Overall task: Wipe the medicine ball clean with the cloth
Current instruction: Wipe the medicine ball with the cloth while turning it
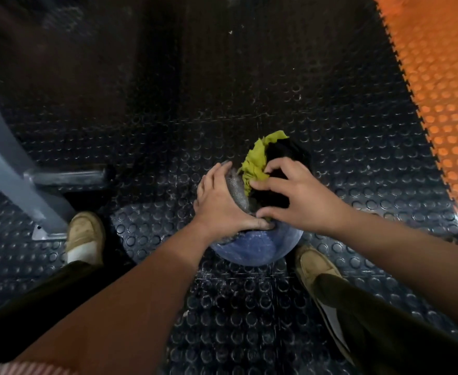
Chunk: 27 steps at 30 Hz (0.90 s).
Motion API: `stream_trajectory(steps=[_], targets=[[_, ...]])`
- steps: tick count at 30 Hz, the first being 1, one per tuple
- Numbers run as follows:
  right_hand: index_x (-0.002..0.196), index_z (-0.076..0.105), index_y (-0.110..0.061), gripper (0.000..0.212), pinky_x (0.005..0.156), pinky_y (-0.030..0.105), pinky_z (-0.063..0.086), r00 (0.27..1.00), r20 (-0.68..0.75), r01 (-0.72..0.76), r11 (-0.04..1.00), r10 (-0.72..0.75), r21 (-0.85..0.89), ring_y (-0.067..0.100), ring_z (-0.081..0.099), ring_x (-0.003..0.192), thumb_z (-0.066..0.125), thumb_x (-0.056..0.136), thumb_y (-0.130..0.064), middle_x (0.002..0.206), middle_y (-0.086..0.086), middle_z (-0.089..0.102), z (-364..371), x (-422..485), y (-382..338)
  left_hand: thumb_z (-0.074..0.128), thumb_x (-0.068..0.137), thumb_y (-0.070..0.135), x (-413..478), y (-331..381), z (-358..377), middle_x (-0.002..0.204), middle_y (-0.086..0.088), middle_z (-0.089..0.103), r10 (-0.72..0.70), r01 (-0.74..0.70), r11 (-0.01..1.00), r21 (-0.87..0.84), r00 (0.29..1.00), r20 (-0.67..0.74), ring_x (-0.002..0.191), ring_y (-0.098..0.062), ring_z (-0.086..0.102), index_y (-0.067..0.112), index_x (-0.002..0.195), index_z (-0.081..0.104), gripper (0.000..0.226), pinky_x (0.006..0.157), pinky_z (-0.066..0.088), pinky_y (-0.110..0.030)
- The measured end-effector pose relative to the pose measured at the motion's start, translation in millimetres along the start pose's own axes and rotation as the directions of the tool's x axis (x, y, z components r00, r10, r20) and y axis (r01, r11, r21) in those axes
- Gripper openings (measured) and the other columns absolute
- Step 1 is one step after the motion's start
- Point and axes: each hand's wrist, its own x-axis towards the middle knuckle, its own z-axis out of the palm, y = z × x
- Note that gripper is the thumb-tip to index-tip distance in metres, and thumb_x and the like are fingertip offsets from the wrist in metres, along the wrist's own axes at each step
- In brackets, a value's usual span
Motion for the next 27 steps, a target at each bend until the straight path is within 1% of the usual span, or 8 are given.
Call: stream_trajectory(steps=[4,7,10,12,15,18,21,27], targets=[[0.102,0.075,-0.013,0.030,0.082,0.036,0.040,0.998,-0.036,0.046,0.999,-0.046,-0.007,0.036,0.056,0.087,0.067,0.077,-0.028,0.102,0.016,0.057,-3.1,3.2,11.4,0.088,0.046,0.061,-7.0,2.7,11.0,0.155,0.015,0.000,0.015,-0.013,0.998,0.067,1.000,-0.019,0.146,-0.016,0.000,0.034,0.151,0.005,0.136,0.118,0.016,-0.051],[0.103,0.075,-0.013,0.029,0.086,0.041,0.044,0.990,-0.122,-0.066,0.998,0.067,0.011,0.038,0.057,0.091,0.066,0.080,-0.028,0.099,0.017,0.057,1.0,31.3,19.6,0.085,0.047,0.065,-8.6,7.2,14.8,0.154,0.016,-0.004,-0.001,0.003,0.993,0.116,1.000,-0.017,0.146,-0.017,-0.002,0.033,0.151,0.001,0.137,0.118,0.015,-0.053],[0.106,0.074,-0.011,0.027,0.091,0.048,0.044,0.981,-0.120,-0.156,0.988,0.155,0.000,0.040,0.057,0.096,0.068,0.083,-0.025,0.100,0.019,0.057,4.1,53.8,24.0,0.085,0.047,0.065,-6.1,10.1,13.4,0.154,0.017,-0.004,-0.006,0.006,0.993,0.121,1.000,-0.003,0.146,-0.016,-0.002,0.034,0.151,0.002,0.137,0.118,0.015,-0.053],[0.109,0.072,-0.011,0.031,0.090,0.045,0.044,0.979,-0.119,-0.165,0.986,0.167,0.024,0.038,0.056,0.096,0.066,0.083,-0.027,0.100,0.017,0.056,4.2,47.8,20.3,0.087,0.045,0.064,-2.7,8.1,8.1,0.153,0.018,0.000,-0.011,0.011,0.997,0.083,1.000,0.008,0.145,-0.015,0.000,0.034,0.151,0.006,0.136,0.118,0.016,-0.053],[0.111,0.071,-0.011,0.036,0.087,0.037,0.040,0.985,-0.130,-0.102,0.992,0.110,0.070,0.034,0.053,0.098,0.065,0.081,-0.030,0.104,0.017,0.053,6.2,13.3,9.4,0.090,0.045,0.058,2.3,3.1,-0.9,0.153,0.016,0.005,0.000,0.000,1.000,0.024,1.000,0.024,0.144,-0.015,0.006,0.035,0.150,0.011,0.134,0.117,0.019,-0.052],[0.110,0.071,-0.011,0.036,0.090,0.037,0.037,0.993,-0.099,-0.053,0.996,0.060,0.070,0.035,0.051,0.103,0.066,0.079,-0.029,0.110,0.018,0.050,7.7,-12.9,2.9,0.090,0.046,0.056,0.5,-1.7,-2.3,0.153,0.013,0.007,0.018,-0.018,1.000,0.010,1.000,0.018,0.143,-0.017,0.007,0.034,0.150,0.012,0.132,0.117,0.020,-0.052],[0.105,0.073,-0.011,0.030,0.086,0.036,0.039,0.994,-0.103,-0.033,0.998,0.039,0.056,0.035,0.053,0.098,0.068,0.079,-0.026,0.106,0.017,0.052,6.8,-9.6,8.1,0.090,0.046,0.057,-4.7,-0.2,4.3,0.154,0.014,0.003,0.024,-0.024,0.999,0.030,1.000,0.007,0.144,-0.016,0.003,0.034,0.151,0.008,0.135,0.117,0.019,-0.052],[0.111,0.071,-0.014,0.032,0.088,0.032,0.041,0.964,-0.162,-0.203,0.976,0.212,0.072,0.031,0.054,0.099,0.074,0.081,-0.023,0.103,0.012,0.053,3.9,24.0,3.2,0.089,0.044,0.060,-4.0,3.5,8.6,0.153,0.017,-0.001,-0.001,0.001,0.999,0.052,1.000,0.004,0.145,-0.016,-0.001,0.033,0.151,0.005,0.139,0.118,0.016,-0.053]])
